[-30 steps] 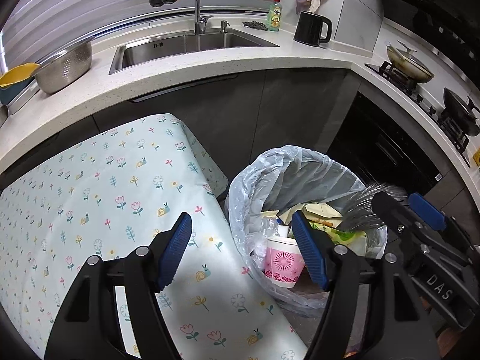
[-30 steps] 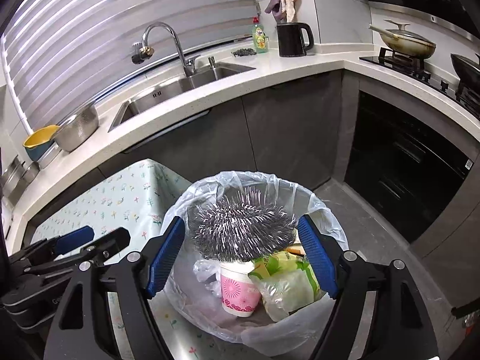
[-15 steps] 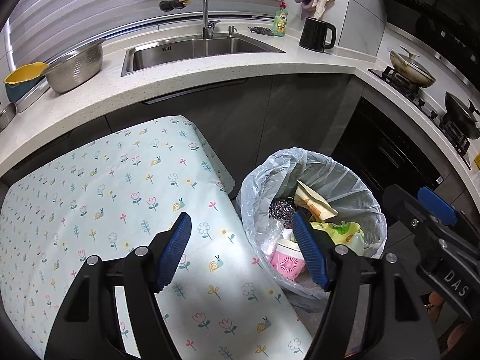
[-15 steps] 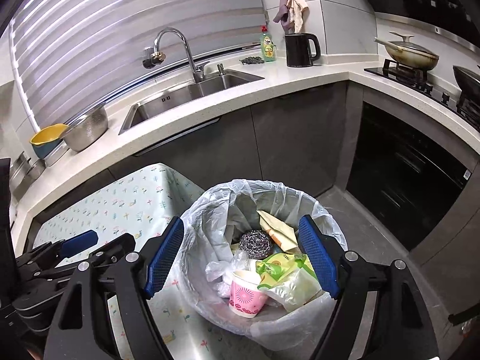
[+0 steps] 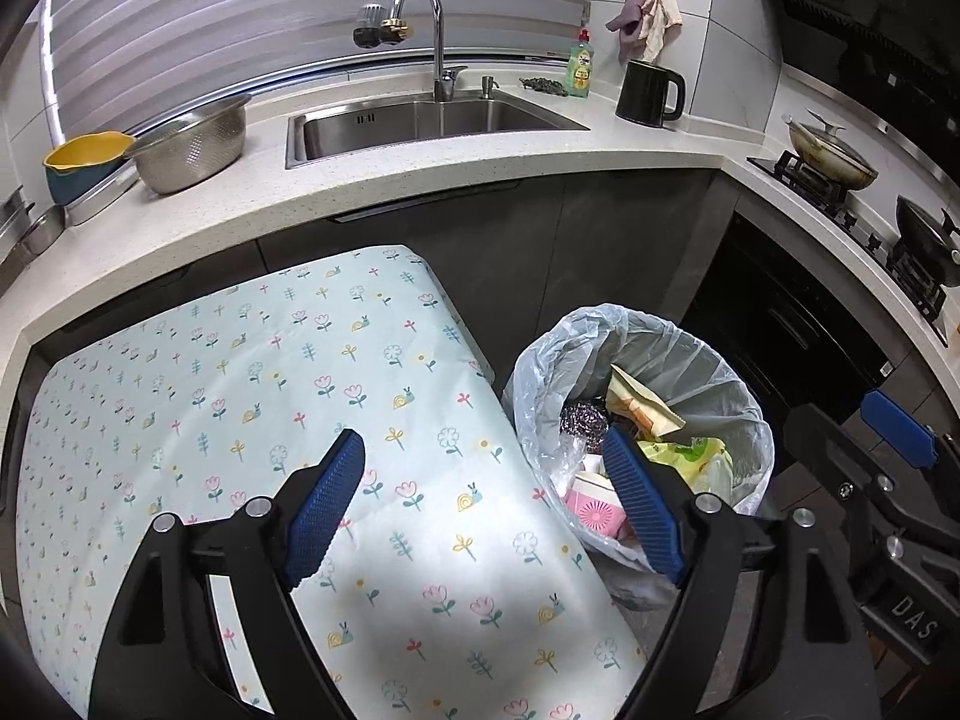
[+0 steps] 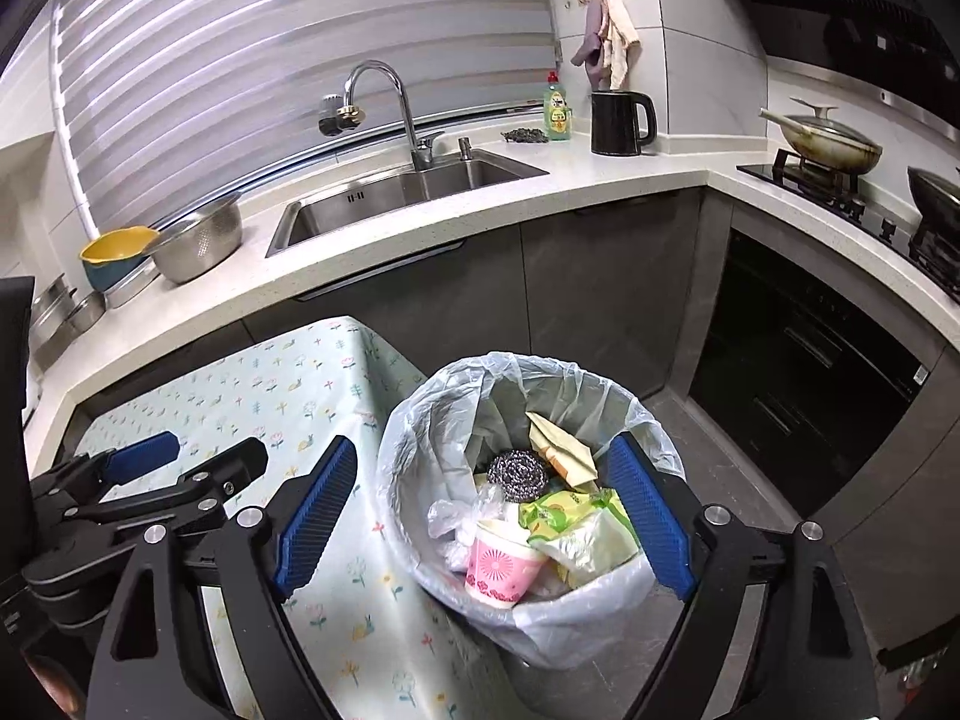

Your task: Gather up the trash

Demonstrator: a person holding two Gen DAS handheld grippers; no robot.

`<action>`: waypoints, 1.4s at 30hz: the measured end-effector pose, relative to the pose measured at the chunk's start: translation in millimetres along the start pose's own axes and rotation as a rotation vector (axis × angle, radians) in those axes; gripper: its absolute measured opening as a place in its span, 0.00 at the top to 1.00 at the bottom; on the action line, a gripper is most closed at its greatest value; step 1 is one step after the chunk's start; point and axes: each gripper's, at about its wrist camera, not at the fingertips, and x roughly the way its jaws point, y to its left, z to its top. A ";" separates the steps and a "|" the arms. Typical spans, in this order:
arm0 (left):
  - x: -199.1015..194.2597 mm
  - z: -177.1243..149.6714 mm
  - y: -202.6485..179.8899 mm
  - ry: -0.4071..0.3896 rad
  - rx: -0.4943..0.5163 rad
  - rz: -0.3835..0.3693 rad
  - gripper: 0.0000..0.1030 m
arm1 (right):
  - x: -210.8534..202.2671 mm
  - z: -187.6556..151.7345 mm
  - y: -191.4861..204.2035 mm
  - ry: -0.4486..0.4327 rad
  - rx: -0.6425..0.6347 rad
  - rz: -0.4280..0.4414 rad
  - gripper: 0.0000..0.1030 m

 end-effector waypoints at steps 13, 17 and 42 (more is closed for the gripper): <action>-28.2 -35.5 1.5 0.003 0.006 0.030 0.14 | -26.2 -30.7 3.8 0.019 -0.004 -0.013 0.11; -31.6 -44.7 -0.6 0.007 0.016 0.048 0.13 | -27.1 -40.9 2.2 0.046 -0.004 -0.011 0.06; -30.6 -78.9 -0.6 0.030 -0.013 0.151 0.09 | -30.2 -73.7 -11.8 0.090 -0.023 -0.028 0.06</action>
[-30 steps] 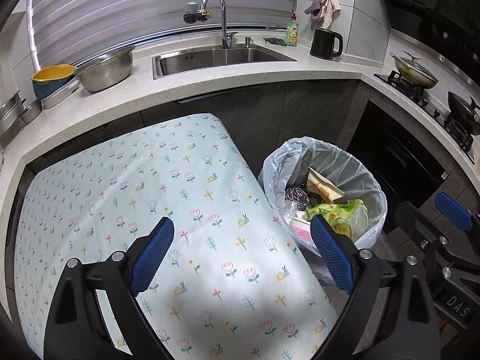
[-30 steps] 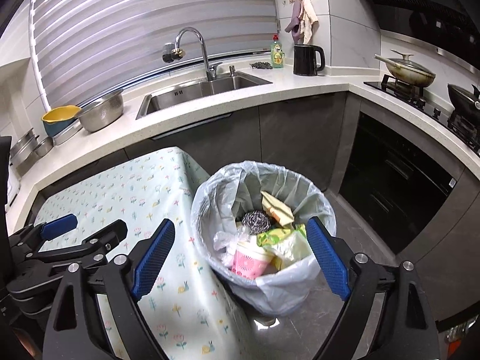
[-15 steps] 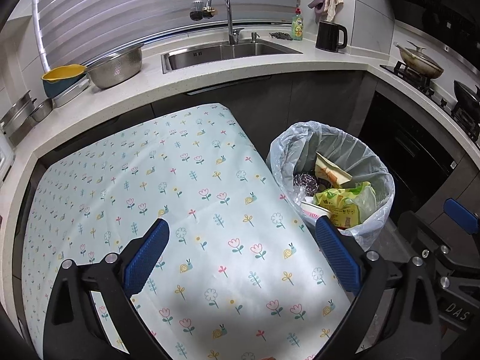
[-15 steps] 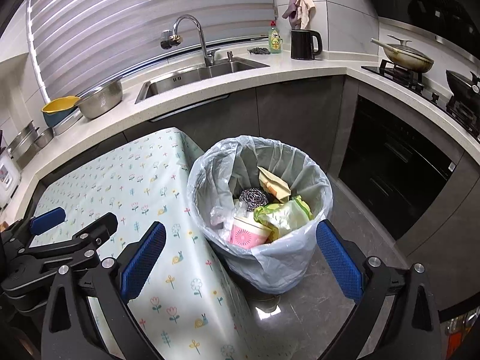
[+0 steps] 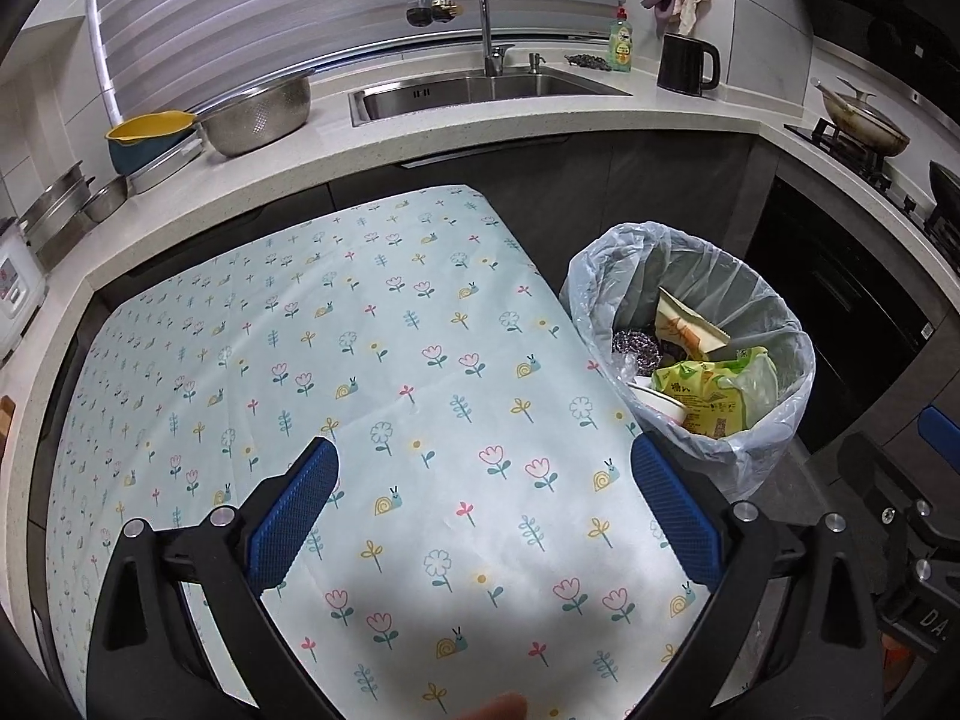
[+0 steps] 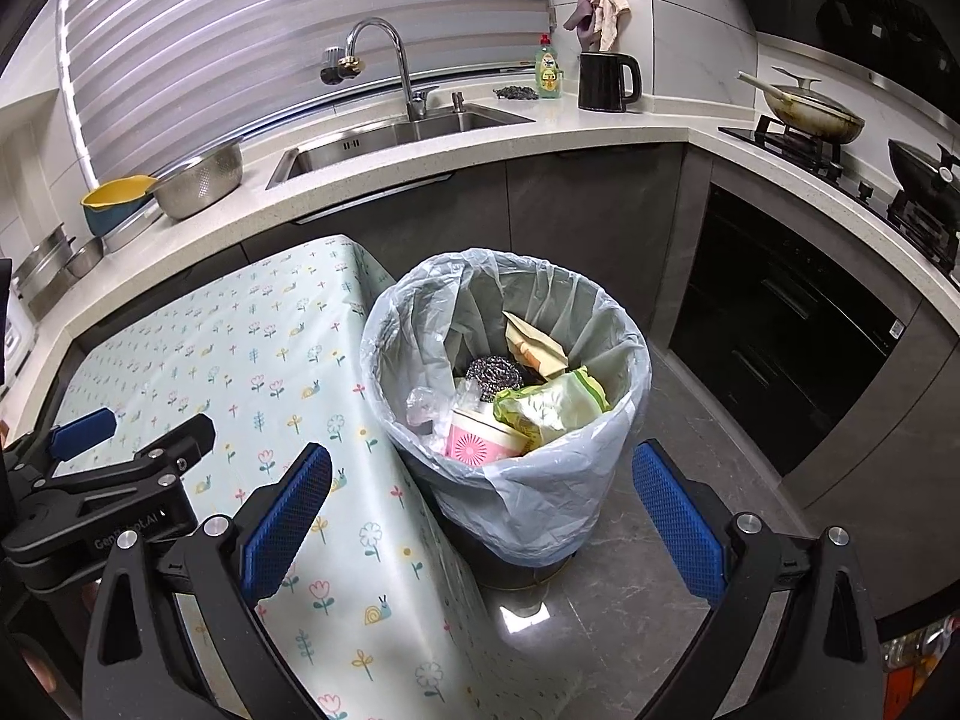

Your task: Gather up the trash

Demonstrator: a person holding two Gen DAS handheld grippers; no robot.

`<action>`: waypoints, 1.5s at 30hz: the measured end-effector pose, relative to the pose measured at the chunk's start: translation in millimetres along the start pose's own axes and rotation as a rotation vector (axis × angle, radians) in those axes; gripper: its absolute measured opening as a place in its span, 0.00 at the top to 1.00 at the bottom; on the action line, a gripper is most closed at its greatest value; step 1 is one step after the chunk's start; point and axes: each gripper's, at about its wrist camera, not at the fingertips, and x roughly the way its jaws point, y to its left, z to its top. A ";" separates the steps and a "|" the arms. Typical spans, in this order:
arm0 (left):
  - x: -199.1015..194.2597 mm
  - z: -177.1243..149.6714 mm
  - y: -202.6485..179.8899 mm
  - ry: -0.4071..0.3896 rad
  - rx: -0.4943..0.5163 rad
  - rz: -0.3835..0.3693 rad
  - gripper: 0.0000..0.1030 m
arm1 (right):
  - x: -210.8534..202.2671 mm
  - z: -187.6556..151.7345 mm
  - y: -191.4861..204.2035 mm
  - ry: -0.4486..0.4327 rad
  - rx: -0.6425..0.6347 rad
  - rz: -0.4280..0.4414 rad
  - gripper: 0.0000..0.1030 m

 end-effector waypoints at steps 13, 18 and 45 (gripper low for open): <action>10.3 1.8 -1.9 0.019 -0.005 -0.001 0.09 | 10.8 -2.0 0.8 0.016 -0.017 -0.025 0.06; 18.0 1.7 -5.3 0.036 -0.001 -0.001 0.09 | 18.0 -2.3 0.0 0.030 -0.023 -0.023 0.06; 21.0 11.0 -14.1 0.006 0.000 0.018 0.09 | 26.9 4.3 -4.8 0.027 -0.015 -0.020 0.06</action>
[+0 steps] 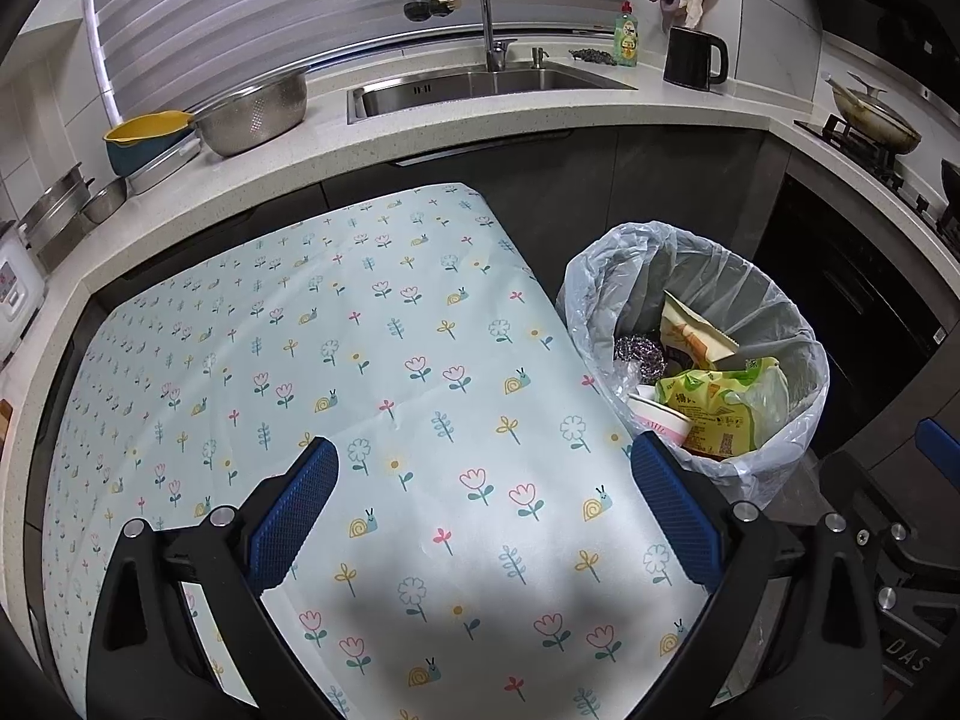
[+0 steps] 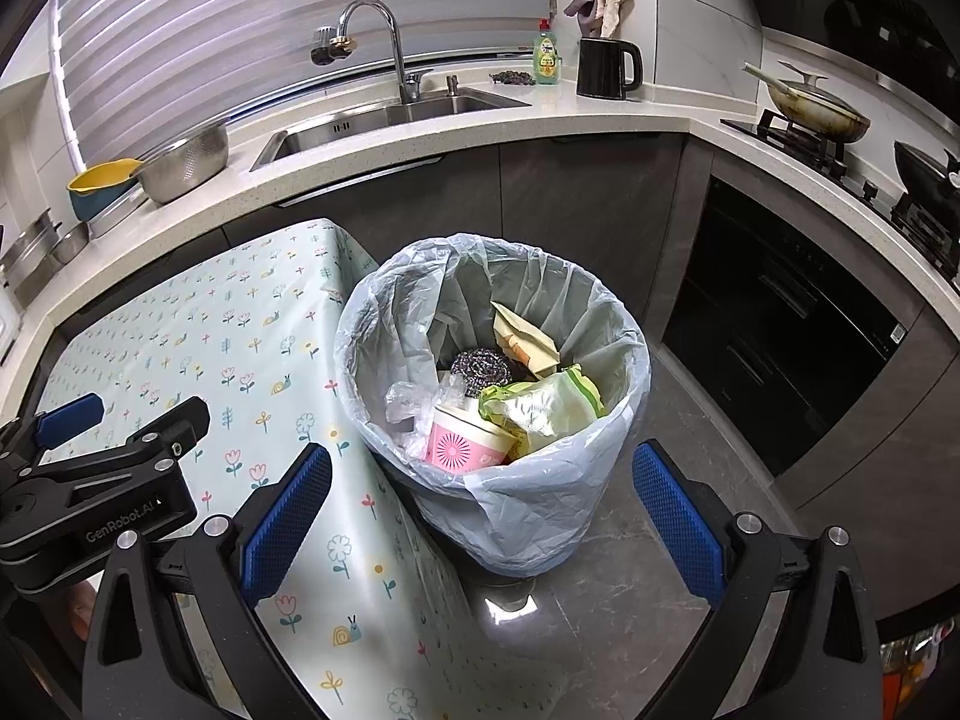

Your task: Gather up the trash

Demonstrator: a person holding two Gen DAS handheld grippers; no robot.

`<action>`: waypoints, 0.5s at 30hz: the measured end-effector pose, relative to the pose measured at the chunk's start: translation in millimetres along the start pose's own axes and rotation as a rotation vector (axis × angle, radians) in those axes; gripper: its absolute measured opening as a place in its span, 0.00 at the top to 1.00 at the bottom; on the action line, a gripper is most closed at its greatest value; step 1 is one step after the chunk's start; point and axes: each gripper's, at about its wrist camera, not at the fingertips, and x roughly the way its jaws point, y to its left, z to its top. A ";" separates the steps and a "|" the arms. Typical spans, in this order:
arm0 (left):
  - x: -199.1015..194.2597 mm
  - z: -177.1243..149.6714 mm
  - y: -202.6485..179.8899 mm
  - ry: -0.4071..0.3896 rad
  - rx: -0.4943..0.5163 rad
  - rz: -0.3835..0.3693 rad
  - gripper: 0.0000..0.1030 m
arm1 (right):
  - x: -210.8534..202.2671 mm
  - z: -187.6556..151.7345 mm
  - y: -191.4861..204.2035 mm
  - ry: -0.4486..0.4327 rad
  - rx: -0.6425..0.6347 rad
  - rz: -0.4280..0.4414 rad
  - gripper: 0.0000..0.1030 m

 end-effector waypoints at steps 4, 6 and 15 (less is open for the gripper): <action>-0.3 0.5 0.6 -0.001 -0.001 0.003 0.09 | -0.6 0.5 1.2 -0.001 -0.002 -0.001 0.06; -0.4 0.3 1.4 -0.003 -0.001 0.003 0.09 | -0.8 1.6 2.4 -0.002 -0.005 0.000 0.06; -2.6 1.7 2.4 -0.018 0.004 0.007 0.09 | -2.8 3.9 5.9 -0.006 -0.012 0.006 0.06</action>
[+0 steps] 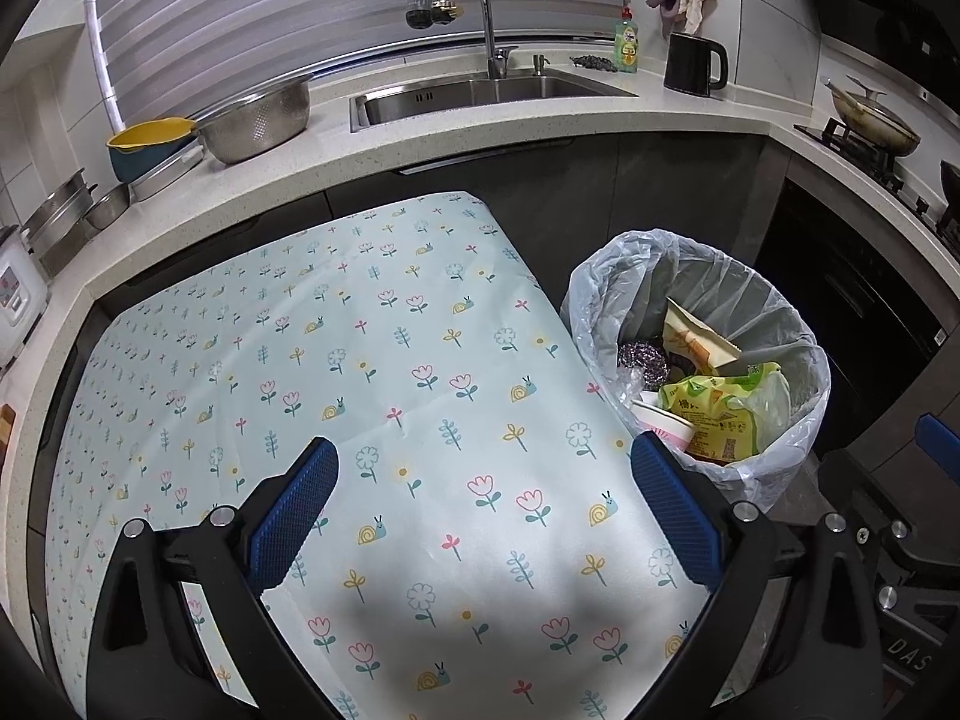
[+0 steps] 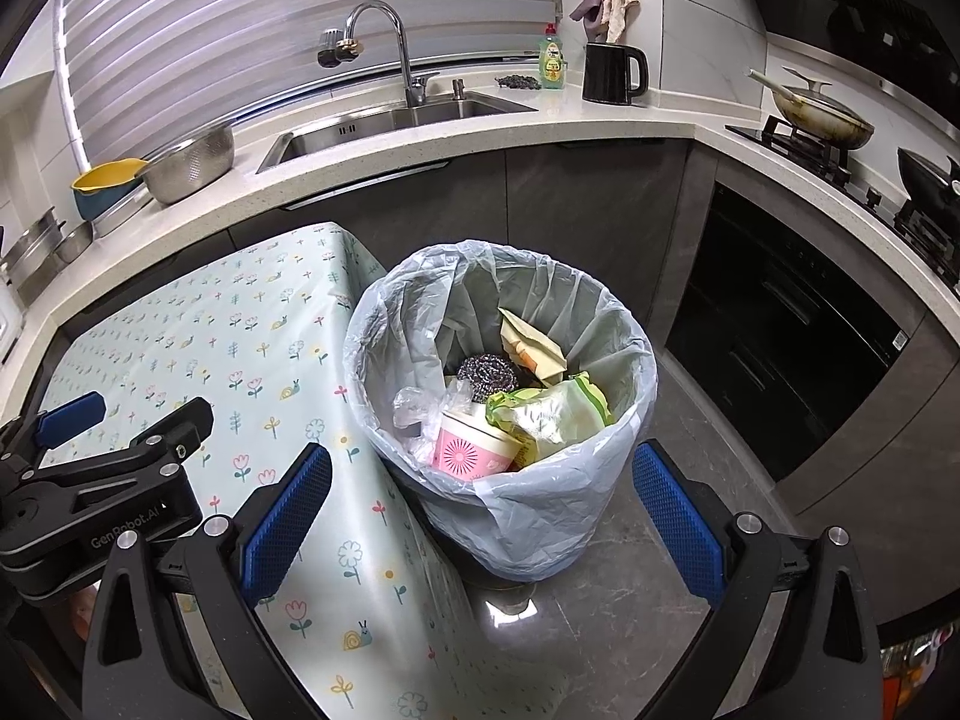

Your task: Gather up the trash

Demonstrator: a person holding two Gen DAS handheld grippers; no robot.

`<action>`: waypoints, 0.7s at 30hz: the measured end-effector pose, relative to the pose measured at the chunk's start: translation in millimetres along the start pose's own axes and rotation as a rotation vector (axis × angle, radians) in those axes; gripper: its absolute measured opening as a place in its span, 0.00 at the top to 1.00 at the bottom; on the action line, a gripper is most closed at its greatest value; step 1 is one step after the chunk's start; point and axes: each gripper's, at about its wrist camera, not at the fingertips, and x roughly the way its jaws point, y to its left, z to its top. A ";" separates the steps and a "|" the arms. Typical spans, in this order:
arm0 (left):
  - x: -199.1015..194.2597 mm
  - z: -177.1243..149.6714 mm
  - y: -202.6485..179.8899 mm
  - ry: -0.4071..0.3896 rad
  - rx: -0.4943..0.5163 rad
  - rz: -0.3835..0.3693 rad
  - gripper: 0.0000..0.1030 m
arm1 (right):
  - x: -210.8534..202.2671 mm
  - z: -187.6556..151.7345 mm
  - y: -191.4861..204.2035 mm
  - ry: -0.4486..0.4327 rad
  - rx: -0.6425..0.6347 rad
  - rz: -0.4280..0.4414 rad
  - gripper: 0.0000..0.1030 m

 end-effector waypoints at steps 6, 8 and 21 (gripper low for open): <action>-1.9 0.0 -0.9 -0.006 0.002 0.000 0.09 | -1.3 0.0 0.6 -0.002 -0.001 0.001 0.06; -2.3 0.2 -1.5 -0.007 0.004 0.000 0.09 | -1.1 0.0 0.5 -0.001 -0.003 0.001 0.06; -5.1 0.3 -6.0 -0.011 0.006 -0.002 0.09 | -1.7 0.4 0.6 -0.003 -0.002 0.000 0.06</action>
